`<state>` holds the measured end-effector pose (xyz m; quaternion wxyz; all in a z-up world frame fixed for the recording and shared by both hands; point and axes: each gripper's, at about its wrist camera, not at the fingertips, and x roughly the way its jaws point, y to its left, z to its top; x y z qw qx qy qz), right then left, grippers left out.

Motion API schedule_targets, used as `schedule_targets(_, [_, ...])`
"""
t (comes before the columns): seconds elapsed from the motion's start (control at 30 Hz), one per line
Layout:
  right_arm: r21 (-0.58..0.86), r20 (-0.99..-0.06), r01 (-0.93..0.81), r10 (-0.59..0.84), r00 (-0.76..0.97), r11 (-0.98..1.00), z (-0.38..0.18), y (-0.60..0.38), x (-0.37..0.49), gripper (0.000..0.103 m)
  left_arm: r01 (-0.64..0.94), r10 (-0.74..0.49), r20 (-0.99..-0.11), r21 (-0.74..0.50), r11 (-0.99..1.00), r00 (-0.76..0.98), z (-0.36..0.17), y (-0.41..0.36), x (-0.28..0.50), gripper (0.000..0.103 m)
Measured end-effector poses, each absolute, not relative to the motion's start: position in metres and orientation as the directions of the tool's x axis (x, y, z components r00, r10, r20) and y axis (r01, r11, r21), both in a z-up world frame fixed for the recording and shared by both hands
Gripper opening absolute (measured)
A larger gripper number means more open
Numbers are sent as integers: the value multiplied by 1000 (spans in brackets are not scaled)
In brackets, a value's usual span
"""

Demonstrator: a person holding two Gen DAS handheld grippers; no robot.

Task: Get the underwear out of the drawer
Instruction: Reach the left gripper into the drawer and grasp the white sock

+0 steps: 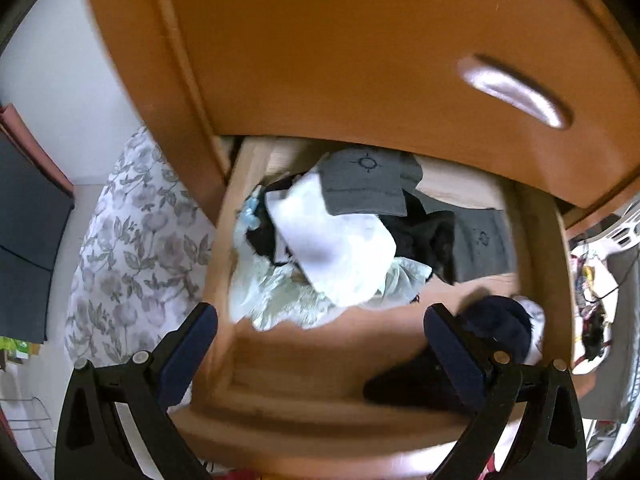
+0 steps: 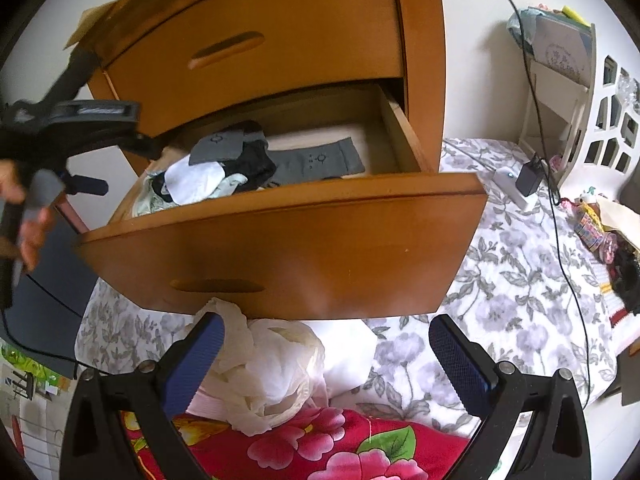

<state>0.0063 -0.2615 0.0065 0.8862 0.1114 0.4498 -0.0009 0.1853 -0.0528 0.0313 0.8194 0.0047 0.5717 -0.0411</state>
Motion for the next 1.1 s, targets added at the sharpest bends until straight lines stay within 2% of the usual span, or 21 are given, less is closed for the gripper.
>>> schedule_targets(0.27, [197,-809,115,95,580,974,-7,-267,12,103,92,43,-954,73,993,295,6,-83,215,97])
schedule_targets(0.4, [205,-804,103,107,585,973,-7,-266,12,103,99,89,-960,119,988,264,-5,-93,228,86])
schedule_targets(0.63, [215,-804,96,120,582,972,-12,-267,15,103,107,138,-970,161,981,198,-28,-103,242,84])
schedule_targets(0.77, [218,-807,102,120,578,971,-14,-269,16,103,117,148,-971,171,978,186,-31,-102,247,81])
schedule_targets(1.1, [218,-805,105,118,582,970,-13,-269,15,103,82,87,-978,104,991,189,-30,-77,255,58])
